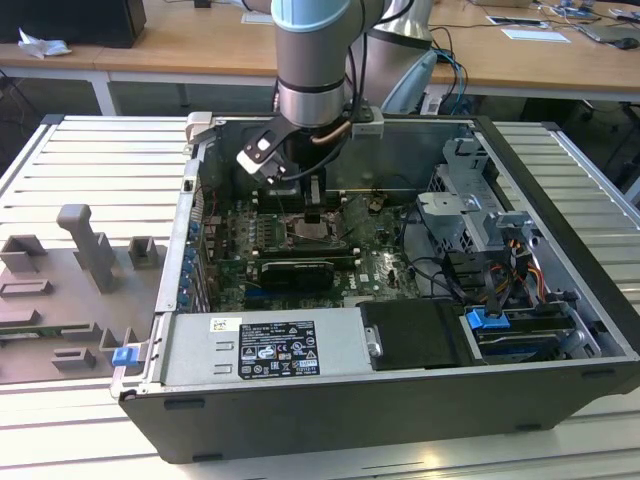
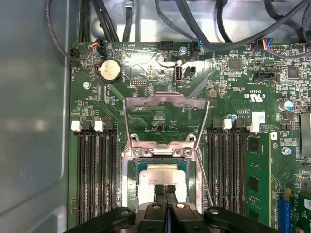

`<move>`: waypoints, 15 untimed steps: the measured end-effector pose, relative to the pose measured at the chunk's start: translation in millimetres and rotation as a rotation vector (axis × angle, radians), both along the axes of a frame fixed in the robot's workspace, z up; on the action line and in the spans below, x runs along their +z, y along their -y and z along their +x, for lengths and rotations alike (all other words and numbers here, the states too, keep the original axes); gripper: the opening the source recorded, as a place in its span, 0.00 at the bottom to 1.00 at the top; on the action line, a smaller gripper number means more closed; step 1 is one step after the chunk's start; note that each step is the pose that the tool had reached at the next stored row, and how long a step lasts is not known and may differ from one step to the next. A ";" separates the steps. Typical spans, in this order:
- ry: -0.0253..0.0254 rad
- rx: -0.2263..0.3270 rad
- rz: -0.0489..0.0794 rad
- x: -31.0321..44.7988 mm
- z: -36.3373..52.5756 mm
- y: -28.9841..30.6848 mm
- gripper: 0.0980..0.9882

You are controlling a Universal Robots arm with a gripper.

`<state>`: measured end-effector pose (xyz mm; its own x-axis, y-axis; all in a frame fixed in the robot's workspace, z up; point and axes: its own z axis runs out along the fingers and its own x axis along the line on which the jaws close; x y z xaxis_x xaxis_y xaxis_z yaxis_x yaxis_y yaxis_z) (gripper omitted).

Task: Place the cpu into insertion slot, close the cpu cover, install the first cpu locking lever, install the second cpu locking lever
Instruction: 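Close the cpu cover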

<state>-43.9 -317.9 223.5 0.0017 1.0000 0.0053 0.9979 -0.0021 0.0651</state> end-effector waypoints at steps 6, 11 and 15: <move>0.0000 0.000 0.000 6.2 0.0 0.0 0.01; -0.0001 0.000 0.000 18.8 0.0 0.0 0.01; -0.0004 0.000 0.000 27.3 0.0 0.0 0.01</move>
<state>-43.9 -318.0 250.8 0.0020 1.0000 0.0053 0.9979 -0.0023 0.0648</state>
